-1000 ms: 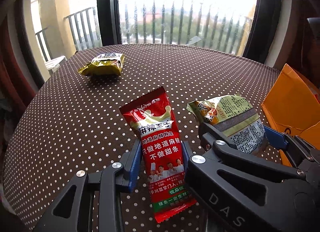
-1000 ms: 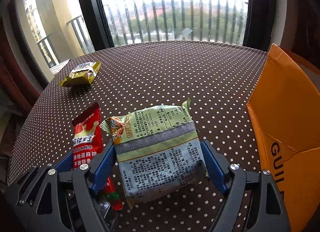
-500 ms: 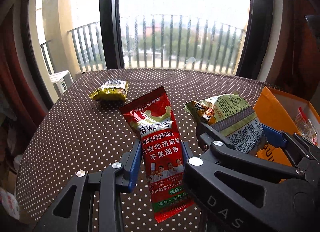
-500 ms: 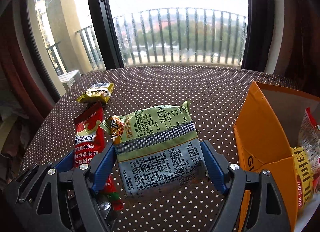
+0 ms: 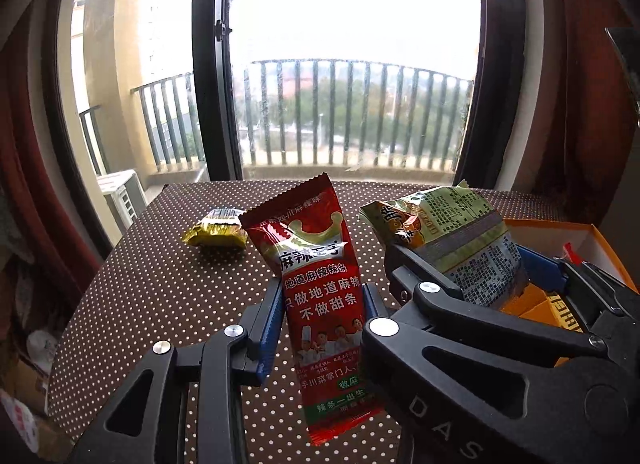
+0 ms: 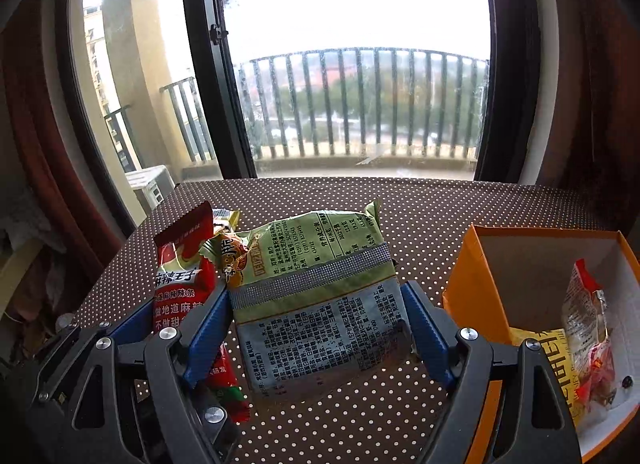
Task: Organize snacks
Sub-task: 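Carry the red packet and green packet over the orange box with both tools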
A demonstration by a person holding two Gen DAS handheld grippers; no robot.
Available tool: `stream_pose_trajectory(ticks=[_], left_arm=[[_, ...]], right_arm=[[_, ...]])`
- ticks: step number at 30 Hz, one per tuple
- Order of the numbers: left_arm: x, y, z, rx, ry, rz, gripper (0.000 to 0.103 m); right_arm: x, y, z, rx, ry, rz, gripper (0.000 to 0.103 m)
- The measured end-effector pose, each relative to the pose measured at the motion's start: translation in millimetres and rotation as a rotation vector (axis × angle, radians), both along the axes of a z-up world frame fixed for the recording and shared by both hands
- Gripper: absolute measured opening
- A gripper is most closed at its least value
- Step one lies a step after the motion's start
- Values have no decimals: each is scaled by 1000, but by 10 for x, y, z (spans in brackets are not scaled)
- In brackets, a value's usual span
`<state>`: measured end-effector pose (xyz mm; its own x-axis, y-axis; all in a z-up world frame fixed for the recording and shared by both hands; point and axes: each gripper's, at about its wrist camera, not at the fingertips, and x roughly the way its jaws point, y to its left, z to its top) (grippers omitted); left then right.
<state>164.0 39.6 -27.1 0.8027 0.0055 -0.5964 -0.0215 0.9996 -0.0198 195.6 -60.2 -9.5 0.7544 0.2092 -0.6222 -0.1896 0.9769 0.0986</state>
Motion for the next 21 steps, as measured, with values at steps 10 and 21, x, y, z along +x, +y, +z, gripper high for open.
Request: stream_pose_trajectory(ticks=[10,21], left_arm=[[-171,-324,254,13,-63,-53,38],[-284,-789,421,25,-102,-128,38]], right_arm=[[-191,-252,202,12,-73,-17,84],[-271,-666,346,30,-116,-67,84]])
